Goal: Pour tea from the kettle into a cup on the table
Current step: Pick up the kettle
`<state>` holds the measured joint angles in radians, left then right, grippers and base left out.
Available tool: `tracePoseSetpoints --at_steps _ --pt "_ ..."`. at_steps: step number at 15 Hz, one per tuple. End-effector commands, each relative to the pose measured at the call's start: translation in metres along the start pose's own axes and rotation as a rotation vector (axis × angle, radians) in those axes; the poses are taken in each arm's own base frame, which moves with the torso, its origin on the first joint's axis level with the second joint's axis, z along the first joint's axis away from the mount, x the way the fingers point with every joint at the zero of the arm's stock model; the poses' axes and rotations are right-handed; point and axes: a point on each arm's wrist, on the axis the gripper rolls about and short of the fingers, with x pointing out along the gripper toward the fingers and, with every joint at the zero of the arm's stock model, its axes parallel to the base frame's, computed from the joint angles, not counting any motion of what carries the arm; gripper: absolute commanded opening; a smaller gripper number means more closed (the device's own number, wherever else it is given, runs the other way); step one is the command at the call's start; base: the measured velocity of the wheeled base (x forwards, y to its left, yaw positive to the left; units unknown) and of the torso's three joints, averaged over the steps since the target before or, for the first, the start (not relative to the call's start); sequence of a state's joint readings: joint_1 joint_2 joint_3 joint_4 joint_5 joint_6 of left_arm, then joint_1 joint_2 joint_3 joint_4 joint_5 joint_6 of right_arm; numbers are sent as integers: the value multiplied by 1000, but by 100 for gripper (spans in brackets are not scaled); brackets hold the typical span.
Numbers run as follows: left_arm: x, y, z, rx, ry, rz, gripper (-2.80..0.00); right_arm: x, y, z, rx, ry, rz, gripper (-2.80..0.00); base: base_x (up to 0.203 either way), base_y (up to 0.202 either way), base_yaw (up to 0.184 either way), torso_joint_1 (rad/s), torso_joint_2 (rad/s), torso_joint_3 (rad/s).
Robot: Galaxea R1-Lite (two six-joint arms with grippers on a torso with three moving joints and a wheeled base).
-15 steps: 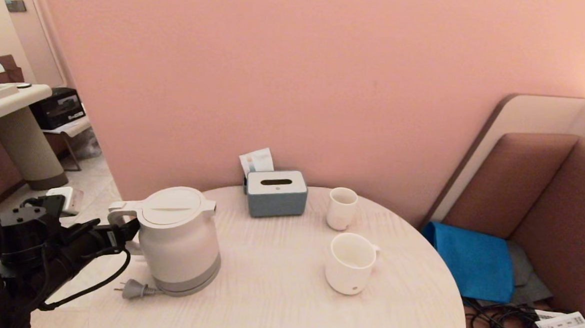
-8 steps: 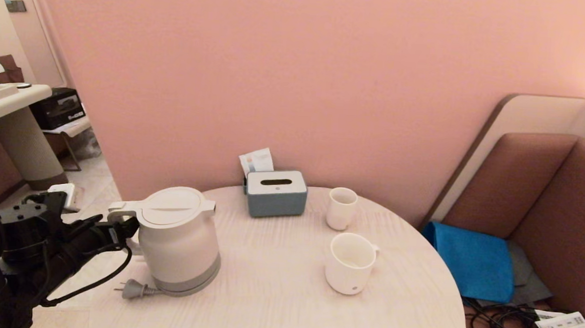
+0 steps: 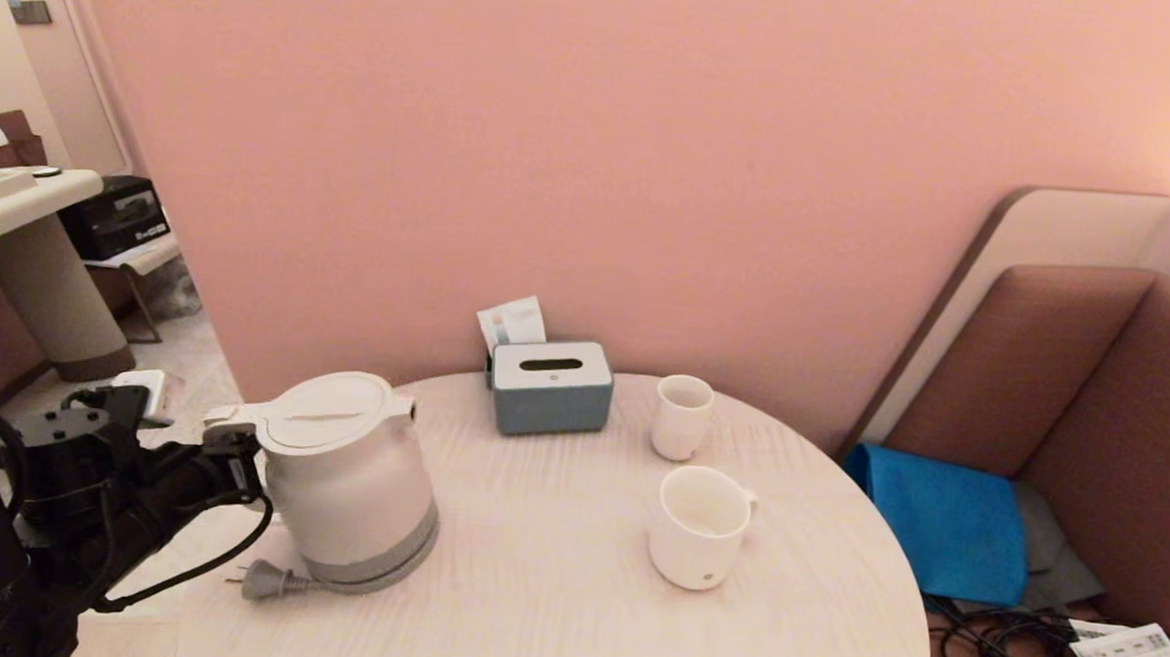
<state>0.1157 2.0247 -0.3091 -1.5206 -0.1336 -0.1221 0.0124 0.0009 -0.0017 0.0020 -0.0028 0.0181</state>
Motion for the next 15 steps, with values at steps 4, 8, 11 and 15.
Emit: tracePoseSetpoints --at_steps 4,8,11,15 --pt "3 0 0 2 -29 -5 -280 0 0 0 1 0 1 -280 0 0 0 0 0 0" --pt "7 -4 6 4 -62 -19 -280 0 0 0 0 0 0 -280 0 0 0 0 0 0" --pt "6 -14 12 11 -87 -49 -280 0 0 0 0 0 0 -280 0 0 0 0 0 0" --pt "6 -16 15 13 -99 -56 -280 0 0 0 0 0 0 -280 0 0 0 0 0 0"
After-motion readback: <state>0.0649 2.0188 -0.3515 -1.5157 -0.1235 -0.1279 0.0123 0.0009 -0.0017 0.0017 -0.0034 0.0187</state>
